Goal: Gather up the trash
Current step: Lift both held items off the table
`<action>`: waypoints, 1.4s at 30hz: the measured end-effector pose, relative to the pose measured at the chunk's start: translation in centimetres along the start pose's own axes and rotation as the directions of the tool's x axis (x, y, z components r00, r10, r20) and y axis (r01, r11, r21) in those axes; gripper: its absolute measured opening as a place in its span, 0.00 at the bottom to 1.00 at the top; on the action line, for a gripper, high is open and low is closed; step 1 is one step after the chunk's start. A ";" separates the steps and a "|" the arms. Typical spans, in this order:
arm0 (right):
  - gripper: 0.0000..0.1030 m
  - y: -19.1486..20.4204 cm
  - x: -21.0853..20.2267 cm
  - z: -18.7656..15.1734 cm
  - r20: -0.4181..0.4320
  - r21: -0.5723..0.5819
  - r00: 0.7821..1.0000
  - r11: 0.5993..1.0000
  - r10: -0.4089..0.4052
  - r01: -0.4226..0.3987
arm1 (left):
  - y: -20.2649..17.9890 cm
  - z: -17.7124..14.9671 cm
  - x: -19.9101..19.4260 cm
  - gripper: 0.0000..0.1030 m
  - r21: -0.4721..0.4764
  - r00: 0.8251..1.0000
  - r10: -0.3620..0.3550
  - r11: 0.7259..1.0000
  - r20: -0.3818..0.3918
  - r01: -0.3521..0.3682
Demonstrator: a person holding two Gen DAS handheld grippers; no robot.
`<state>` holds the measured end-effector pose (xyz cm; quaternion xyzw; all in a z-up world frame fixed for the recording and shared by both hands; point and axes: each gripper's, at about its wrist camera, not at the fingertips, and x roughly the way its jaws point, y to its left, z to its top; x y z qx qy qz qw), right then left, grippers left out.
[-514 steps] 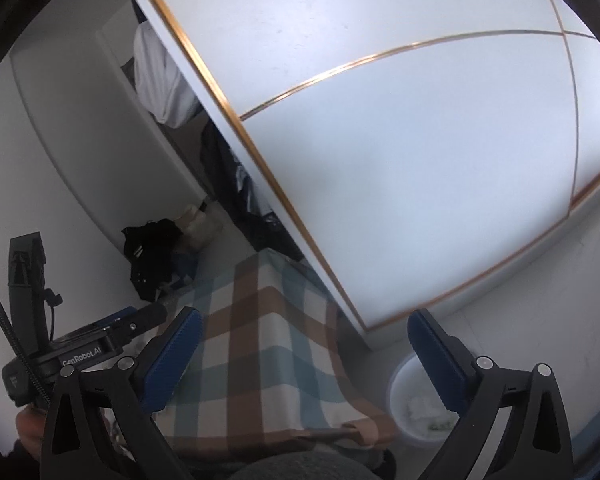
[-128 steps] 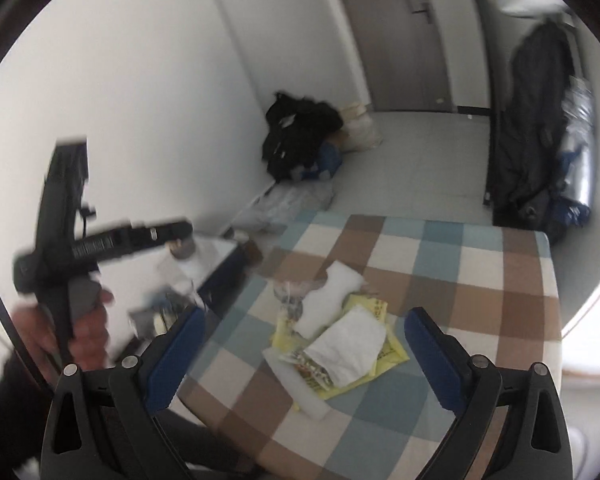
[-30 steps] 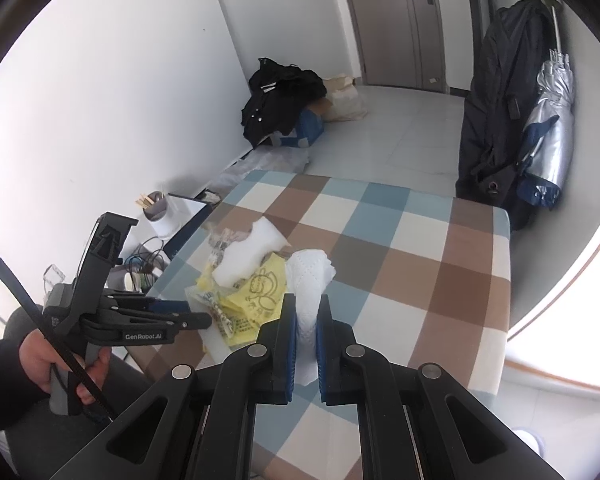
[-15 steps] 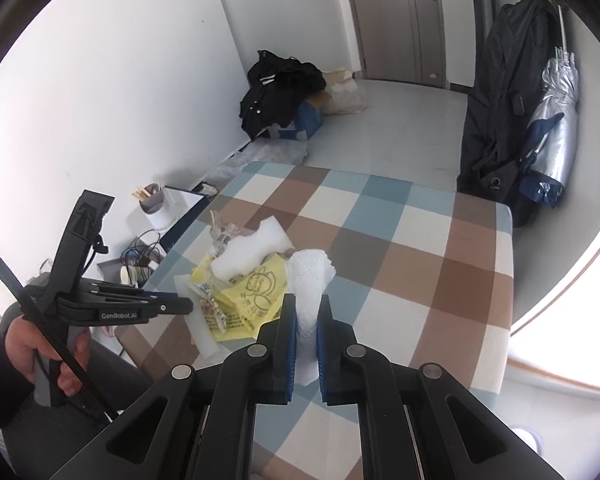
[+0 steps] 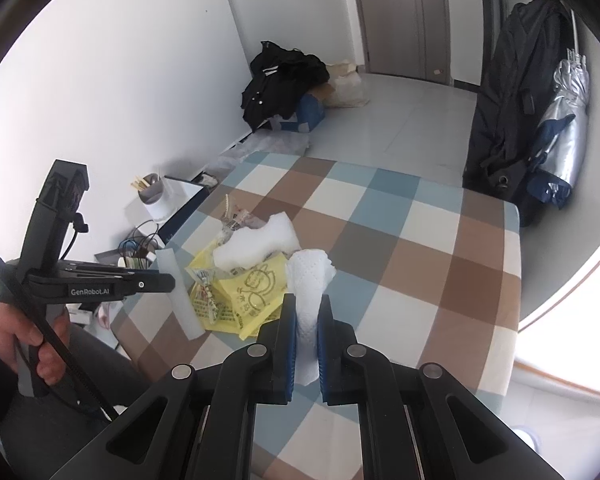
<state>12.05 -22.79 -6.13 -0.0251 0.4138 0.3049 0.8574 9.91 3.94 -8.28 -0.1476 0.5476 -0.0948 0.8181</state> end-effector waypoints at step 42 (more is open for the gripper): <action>0.08 3.0 -9.3 -2.6 0.248 0.114 0.968 0.990 0.048 -0.078 | -7.0 -0.7 -9.6 0.04 0.127 0.969 -0.116 0.988 0.220 0.089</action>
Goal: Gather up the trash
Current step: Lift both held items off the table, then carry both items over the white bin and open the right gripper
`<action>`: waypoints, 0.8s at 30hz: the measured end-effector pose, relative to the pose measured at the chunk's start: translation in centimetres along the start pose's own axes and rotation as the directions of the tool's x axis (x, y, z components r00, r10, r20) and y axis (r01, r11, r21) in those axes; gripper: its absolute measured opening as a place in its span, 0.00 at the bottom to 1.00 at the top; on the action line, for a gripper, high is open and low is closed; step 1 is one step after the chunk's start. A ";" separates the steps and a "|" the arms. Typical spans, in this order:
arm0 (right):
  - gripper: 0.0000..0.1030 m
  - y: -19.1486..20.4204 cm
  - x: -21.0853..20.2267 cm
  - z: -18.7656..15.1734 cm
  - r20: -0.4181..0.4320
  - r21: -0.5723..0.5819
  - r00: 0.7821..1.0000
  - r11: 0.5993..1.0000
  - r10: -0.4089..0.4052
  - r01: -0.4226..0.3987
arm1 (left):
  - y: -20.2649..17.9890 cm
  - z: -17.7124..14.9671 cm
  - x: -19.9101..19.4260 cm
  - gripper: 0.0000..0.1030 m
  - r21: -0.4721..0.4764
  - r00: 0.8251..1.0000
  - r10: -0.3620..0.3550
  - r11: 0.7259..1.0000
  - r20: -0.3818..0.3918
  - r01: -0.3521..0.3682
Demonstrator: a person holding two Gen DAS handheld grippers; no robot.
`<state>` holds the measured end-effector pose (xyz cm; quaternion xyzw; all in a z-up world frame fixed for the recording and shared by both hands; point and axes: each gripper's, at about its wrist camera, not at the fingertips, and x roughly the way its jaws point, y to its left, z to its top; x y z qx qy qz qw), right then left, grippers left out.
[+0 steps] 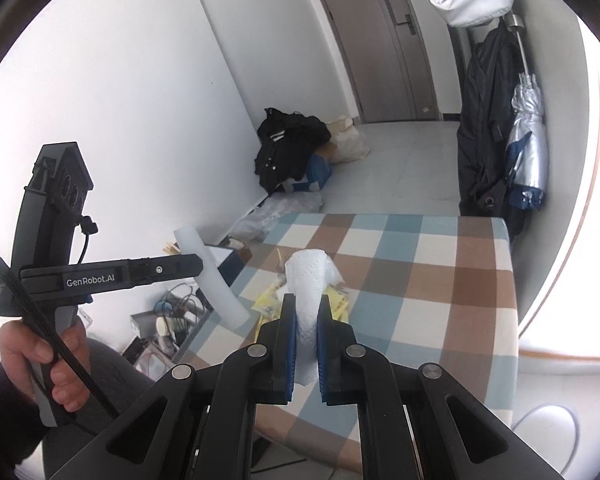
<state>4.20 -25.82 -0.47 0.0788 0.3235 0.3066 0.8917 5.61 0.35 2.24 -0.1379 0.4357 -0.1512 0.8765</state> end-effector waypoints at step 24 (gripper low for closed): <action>0.08 -8.9 -14.3 0.4 0.188 0.110 0.967 0.982 -0.174 0.155 | -14.6 2.0 3.4 0.04 0.165 0.986 -0.163 0.972 -0.037 0.166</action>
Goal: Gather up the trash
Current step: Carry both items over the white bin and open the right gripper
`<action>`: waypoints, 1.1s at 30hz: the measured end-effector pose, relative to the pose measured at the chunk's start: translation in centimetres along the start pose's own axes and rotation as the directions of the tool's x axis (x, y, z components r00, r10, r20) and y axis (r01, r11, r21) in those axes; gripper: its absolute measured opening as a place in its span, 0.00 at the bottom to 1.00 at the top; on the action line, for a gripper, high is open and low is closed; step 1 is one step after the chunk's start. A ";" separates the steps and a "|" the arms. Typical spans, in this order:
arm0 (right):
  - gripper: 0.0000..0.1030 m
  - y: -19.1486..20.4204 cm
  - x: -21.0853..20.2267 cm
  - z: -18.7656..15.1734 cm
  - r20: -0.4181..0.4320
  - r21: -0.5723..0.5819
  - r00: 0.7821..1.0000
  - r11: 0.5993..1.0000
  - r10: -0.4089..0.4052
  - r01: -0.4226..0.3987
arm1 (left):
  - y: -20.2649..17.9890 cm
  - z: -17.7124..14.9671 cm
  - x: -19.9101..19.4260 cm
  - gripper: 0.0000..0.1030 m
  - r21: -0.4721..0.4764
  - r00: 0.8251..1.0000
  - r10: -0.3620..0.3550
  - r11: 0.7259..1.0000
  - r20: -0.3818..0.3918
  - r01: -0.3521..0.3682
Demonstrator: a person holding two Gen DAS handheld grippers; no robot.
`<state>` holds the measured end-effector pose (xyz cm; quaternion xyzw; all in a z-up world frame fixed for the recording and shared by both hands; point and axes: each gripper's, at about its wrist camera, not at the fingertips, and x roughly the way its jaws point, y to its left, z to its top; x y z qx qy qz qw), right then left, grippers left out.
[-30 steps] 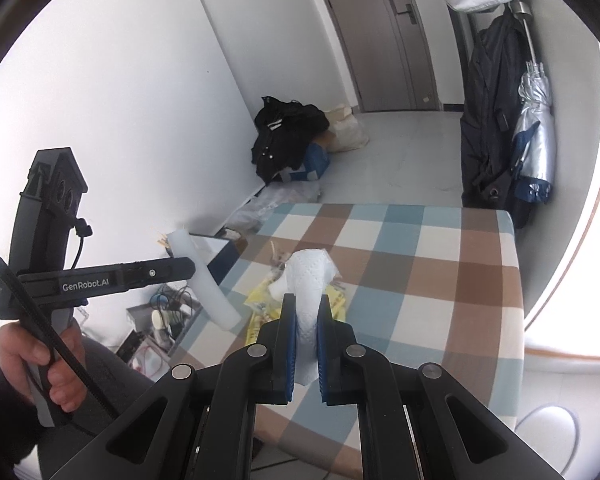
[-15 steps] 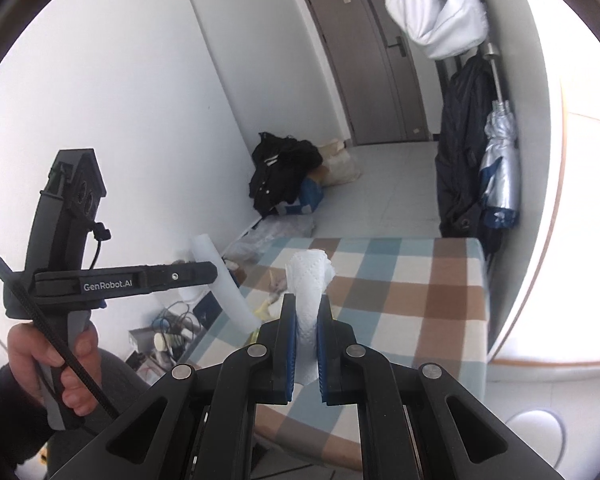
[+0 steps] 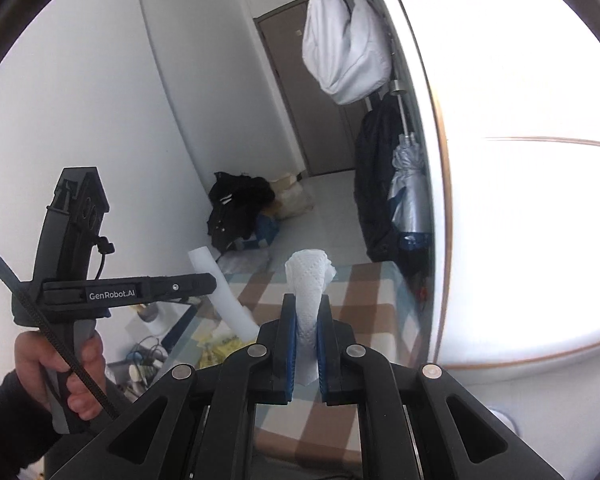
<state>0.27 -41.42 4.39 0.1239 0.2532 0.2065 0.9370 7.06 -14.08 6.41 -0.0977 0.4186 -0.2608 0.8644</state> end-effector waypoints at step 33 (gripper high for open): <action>0.08 -25.2 1.1 -15.7 -0.307 0.487 0.931 0.808 -0.196 0.331 | -15.0 -5.6 23.2 0.04 0.244 0.864 -0.076 0.943 -0.498 0.224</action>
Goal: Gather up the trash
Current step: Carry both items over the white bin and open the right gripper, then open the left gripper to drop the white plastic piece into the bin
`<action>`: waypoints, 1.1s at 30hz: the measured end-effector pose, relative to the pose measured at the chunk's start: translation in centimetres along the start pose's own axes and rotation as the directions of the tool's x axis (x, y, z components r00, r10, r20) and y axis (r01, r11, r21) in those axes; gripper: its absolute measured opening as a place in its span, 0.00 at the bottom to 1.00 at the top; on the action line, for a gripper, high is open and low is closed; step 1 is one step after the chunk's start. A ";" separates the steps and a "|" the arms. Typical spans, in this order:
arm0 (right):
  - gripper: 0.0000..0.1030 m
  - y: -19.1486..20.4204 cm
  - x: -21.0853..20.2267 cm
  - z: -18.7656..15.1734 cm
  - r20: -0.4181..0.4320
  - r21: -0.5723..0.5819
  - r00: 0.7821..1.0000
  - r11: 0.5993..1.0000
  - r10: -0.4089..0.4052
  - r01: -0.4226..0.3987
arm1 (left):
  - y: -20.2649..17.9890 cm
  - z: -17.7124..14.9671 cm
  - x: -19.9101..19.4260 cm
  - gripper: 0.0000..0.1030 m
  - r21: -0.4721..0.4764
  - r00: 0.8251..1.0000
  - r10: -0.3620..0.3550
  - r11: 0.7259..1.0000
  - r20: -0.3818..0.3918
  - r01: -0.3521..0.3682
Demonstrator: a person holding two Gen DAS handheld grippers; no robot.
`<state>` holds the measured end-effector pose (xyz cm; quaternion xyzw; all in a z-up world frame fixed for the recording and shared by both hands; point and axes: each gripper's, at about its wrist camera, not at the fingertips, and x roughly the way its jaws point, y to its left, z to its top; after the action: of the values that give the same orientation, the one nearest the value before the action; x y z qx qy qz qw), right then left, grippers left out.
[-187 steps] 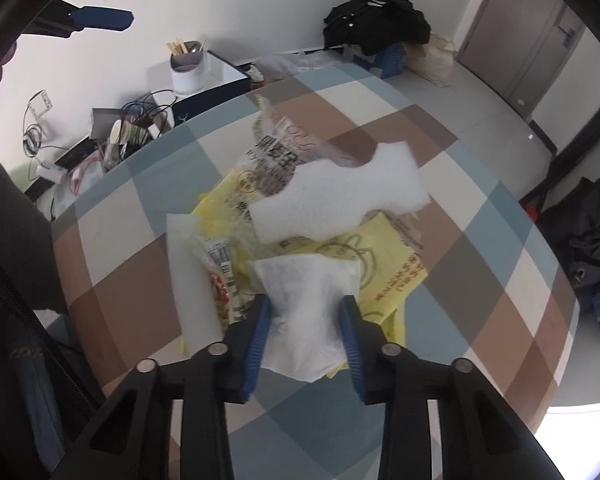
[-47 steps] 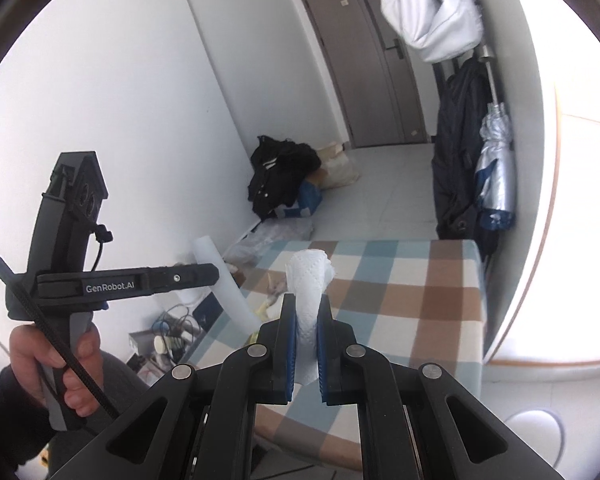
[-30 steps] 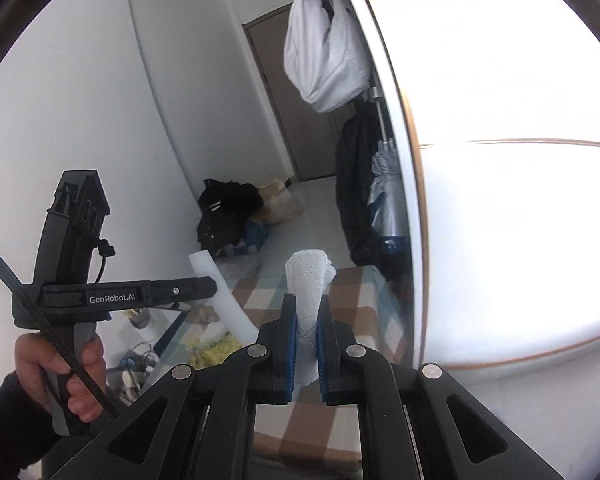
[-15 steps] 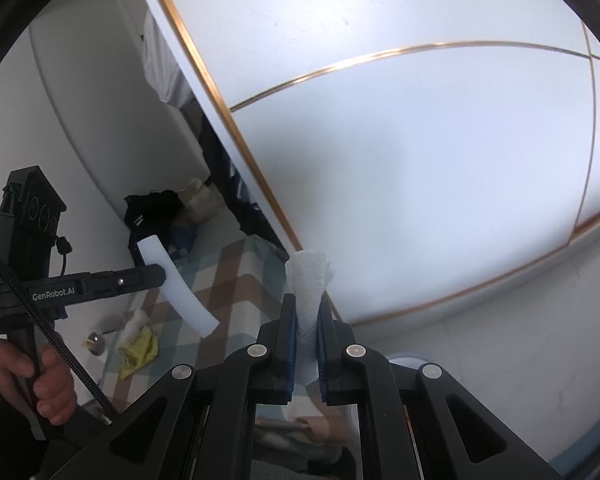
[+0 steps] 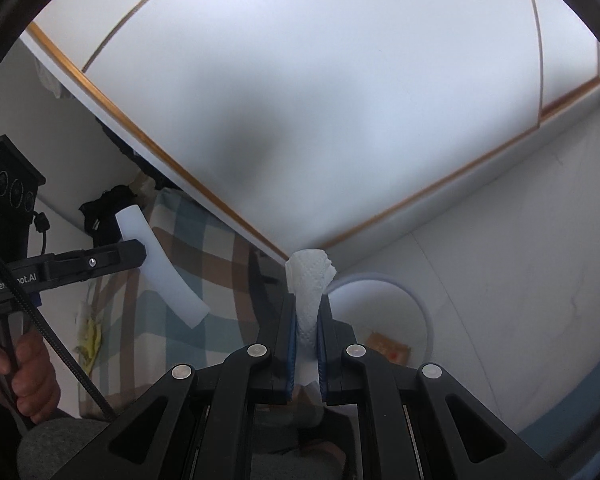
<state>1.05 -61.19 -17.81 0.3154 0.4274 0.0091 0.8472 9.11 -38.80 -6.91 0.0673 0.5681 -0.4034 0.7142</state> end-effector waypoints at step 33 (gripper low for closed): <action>0.47 -7.2 8.3 -3.9 -0.203 0.189 0.979 0.980 -0.027 0.067 | -0.5 1.4 9.9 0.04 0.076 0.959 0.052 0.997 -0.278 -0.032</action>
<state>1.60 -62.57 -29.38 0.3841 0.5162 -0.0214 0.7652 10.16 -44.88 -14.85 0.1610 0.6471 -0.3946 0.6321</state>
